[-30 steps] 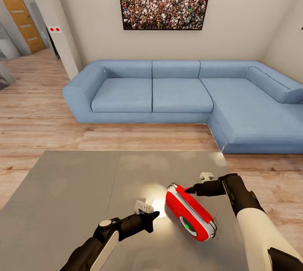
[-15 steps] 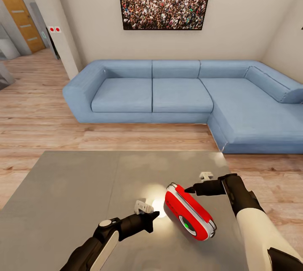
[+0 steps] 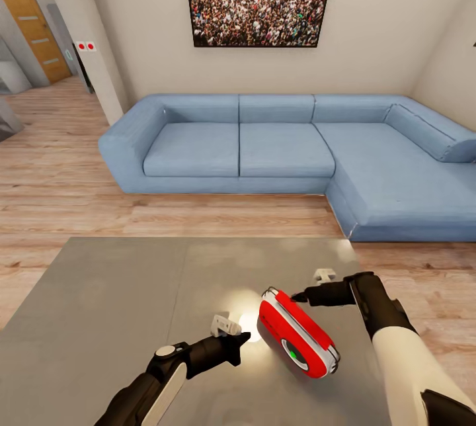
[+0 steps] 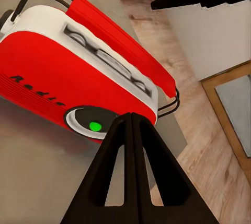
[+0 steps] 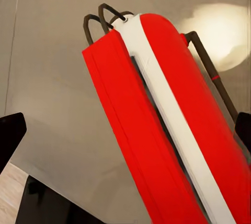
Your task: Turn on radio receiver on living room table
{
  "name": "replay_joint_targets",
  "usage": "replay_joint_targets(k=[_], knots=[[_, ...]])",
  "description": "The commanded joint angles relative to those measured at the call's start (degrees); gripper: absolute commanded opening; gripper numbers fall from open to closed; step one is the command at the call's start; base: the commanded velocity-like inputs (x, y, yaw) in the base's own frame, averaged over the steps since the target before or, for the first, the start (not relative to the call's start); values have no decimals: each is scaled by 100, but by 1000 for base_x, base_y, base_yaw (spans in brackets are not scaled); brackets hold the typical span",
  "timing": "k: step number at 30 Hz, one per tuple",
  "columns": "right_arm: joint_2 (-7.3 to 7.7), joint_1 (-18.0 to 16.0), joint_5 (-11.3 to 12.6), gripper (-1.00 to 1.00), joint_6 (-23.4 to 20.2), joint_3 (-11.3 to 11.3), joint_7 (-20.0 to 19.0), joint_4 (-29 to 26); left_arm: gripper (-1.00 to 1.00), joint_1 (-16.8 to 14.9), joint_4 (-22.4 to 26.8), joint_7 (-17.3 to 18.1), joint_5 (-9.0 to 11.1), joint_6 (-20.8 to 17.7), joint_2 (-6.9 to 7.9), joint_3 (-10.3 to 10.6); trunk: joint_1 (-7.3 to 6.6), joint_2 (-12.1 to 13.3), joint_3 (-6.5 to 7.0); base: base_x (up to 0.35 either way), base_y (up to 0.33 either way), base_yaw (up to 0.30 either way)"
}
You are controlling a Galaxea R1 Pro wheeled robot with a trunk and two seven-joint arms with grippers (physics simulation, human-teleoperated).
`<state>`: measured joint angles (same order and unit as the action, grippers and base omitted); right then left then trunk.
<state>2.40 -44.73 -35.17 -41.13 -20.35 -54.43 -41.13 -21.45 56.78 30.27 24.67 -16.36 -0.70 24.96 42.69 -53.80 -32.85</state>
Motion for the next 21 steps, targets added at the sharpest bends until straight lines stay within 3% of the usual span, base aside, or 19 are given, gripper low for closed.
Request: replay_joint_targets(k=[1, 5, 7, 11, 16, 21], knots=[[9, 0, 0, 100, 0, 10, -15, -72, -100, 0, 0, -1, 1, -3, 0, 0, 0, 0, 0, 0, 0, 0], [-4, 5, -12, 100, -36, 50, -118, -691, -100, 0, 2, -10, -8, -8, 0, 0, 0, 0, 0, 0, 0, 0], [-12, 35, -41, 100, -76, 54, -338, -1301, -100, 0, 9, -17, -12, -21, -1, -4, 0, 0, 0, 0, 0, 0], [20, 67, -70, 100, -263, 57, -740, -1882, -100, 0, 35, -20, -11, -34, 1, -5, 0, 0, 0, 0, 0, 0], [146, 252, -293, 100, -436, 53, -1024, -2139, -100, 0, 59, -15, -11, -43, 8, -6, 0, 0, 0, 0, 0, 0], [177, 295, -329, 100, -489, 32, -1050, -2166, -100, 0, 61, -22, -14, -28, 9, -2, 0, 0, 0, 0, 0, 0]])
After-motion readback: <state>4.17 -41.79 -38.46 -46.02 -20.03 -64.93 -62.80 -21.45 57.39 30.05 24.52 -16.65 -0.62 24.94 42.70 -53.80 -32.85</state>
